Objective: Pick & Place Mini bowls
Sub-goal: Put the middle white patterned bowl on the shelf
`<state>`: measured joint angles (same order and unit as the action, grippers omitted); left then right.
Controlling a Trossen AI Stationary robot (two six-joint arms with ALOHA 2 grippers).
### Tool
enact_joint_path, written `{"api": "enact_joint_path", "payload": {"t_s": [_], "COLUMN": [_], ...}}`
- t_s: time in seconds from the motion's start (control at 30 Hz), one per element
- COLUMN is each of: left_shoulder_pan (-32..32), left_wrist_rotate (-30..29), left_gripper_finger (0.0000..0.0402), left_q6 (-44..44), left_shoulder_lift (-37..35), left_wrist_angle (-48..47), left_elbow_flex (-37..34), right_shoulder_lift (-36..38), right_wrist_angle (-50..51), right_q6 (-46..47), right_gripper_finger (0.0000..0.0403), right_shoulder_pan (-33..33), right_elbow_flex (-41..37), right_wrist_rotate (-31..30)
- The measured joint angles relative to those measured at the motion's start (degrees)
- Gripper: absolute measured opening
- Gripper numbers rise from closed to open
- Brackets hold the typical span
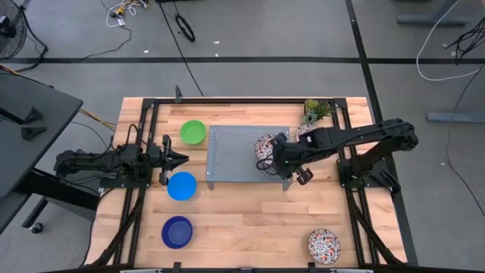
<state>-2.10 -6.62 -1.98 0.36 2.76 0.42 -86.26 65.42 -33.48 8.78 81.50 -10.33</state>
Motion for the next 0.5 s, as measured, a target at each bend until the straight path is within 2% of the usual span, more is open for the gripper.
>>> {"api": "enact_joint_path", "payload": {"t_s": [0.37,0.5], "left_shoulder_pan": [-0.01,0.00], "left_wrist_rotate": [-0.01,-0.01], "left_gripper_finger": [0.0044,0.0044], "left_q6": [0.00,0.00], "left_shoulder_lift": [-0.02,0.00], "left_wrist_angle": [0.00,0.00], "left_elbow_flex": [0.00,-0.02], "right_shoulder_lift": [0.11,0.11], "right_wrist_angle": [-0.52,-0.49], "right_q6": [-0.17,0.17], "right_gripper_finger": [0.0000,0.0015], "right_shoulder_pan": [0.04,0.02], "right_elbow_flex": [-0.88,-0.94], "right_wrist_rotate": [-0.17,0.06]}}
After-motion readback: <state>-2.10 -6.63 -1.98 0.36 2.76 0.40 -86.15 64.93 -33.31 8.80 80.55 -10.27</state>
